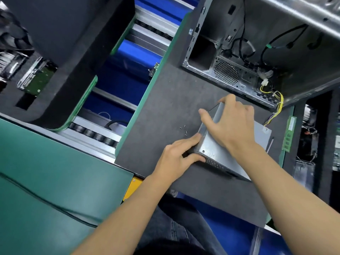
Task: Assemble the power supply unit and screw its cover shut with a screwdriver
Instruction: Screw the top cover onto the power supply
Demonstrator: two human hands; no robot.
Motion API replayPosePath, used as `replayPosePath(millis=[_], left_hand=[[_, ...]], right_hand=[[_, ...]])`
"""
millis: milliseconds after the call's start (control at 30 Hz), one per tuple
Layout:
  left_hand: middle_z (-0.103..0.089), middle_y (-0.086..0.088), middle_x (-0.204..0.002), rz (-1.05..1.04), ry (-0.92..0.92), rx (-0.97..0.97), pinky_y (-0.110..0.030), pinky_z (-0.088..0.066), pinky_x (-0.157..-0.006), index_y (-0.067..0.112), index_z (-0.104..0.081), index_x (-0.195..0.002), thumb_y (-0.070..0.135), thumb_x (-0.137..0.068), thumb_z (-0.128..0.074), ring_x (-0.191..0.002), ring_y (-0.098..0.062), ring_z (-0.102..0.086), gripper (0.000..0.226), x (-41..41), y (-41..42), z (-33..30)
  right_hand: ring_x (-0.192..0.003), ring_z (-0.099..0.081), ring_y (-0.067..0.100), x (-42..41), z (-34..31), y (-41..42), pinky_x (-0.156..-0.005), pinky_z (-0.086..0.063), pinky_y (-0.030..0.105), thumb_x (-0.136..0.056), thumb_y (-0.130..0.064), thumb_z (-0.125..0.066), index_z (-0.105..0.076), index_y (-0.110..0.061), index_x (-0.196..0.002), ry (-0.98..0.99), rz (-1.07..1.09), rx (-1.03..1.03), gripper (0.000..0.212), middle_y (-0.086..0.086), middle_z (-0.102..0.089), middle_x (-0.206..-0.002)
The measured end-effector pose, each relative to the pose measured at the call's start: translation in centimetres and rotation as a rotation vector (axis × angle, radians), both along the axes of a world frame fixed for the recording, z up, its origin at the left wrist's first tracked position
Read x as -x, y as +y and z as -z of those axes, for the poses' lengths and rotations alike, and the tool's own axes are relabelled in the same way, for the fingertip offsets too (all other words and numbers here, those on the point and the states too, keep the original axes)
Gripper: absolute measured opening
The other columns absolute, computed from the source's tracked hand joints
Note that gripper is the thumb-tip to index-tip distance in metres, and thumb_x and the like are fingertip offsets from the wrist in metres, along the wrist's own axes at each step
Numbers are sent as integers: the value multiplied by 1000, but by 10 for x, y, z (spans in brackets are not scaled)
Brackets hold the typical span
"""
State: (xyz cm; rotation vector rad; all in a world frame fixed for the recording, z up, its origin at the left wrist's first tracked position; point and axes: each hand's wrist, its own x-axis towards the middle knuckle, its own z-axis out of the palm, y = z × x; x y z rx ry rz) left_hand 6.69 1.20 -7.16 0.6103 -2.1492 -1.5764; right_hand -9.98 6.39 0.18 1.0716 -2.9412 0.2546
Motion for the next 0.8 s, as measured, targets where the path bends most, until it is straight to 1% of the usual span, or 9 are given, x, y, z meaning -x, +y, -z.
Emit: replayPosePath(millis=[133, 233, 300, 333, 400, 467, 567, 700, 800], left_hand=[[-58, 28, -128, -65, -32, -131, -21, -43, -106, 24, -60, -138, 34, -64, -90, -121, -2, -58, 81, -2, -1, 0], [-59, 31, -121, -125, -4, -139, -15, -44, -98, 46, -52, -131, 47, -56, -89, -117, 1, -57, 84, -8, -2, 7], [-58, 25, -110, -202, 20, -155, -11, -44, -87, 54, -48, -115, 49, -50, -92, -103, -2, -57, 78, -16, -2, 12], [-57, 21, -103, -254, 27, -167, -10, -43, -81, 52, -46, -106, 49, -49, -93, -93, -5, -56, 74, -19, -2, 13], [-54, 13, -89, -342, 52, -177, -12, -41, -72, 45, -43, -95, 45, -60, -89, -79, -12, -53, 58, -22, -3, 16], [-54, 7, -81, -413, 111, -200, -21, -43, -66, 45, -42, -91, 39, -86, -67, -71, -15, -53, 26, -23, -4, 13], [-56, 3, -77, -521, 120, -230, -22, -45, -67, 39, -44, -89, 31, -102, -35, -69, -15, -55, 18, -21, -8, 12], [-57, 2, -71, -526, 79, -248, -21, -44, -67, 26, -47, -87, 29, -102, -30, -68, -13, -55, 23, -20, -8, 10], [-57, 0, -71, -512, 74, -240, -21, -44, -67, 25, -47, -87, 30, -102, -31, -68, -14, -55, 23, -21, -8, 9]], right_hand=[[-96, -56, 26, -3, -3, 3, -98, -27, 39, -87, -68, -43, -52, -13, -113, -14, -23, 17, 62, -2, -58, -91], [-126, -41, 27, -3, -11, 7, -113, -16, 40, -93, -57, -48, -46, -13, -135, -20, -99, 55, 60, 4, -48, -134], [-135, -32, 26, -6, -24, 3, -114, -14, 37, -96, -49, -49, -46, -12, -138, -42, -155, 172, 56, 5, -37, -147], [-129, -38, 26, -9, -34, -1, -110, -22, 37, -97, -43, -50, -52, -8, -127, -41, -207, 299, 47, 3, -43, -139], [-84, -50, 24, -15, -53, -6, -76, -40, 38, -99, -28, -50, -54, -2, -83, -42, -325, 635, 31, -3, -53, -93], [-51, -31, 22, -24, -67, -9, -50, -25, 37, -103, -23, -47, -34, -11, -59, -213, -373, 924, 47, 2, -34, -57], [-46, -20, 10, -42, -57, -10, -50, -17, 27, -104, -20, -46, -27, -29, -61, -574, -354, 1098, 47, -13, -26, -54], [-48, -16, 18, -60, -12, 5, -45, -16, 36, -97, -21, -44, -19, -11, -54, -767, -119, 890, 51, 2, -17, -50], [-48, -15, 14, -58, -13, 3, -47, -15, 32, -97, -24, -44, -18, -10, -54, -831, -133, 930, 52, 0, -17, -51]])
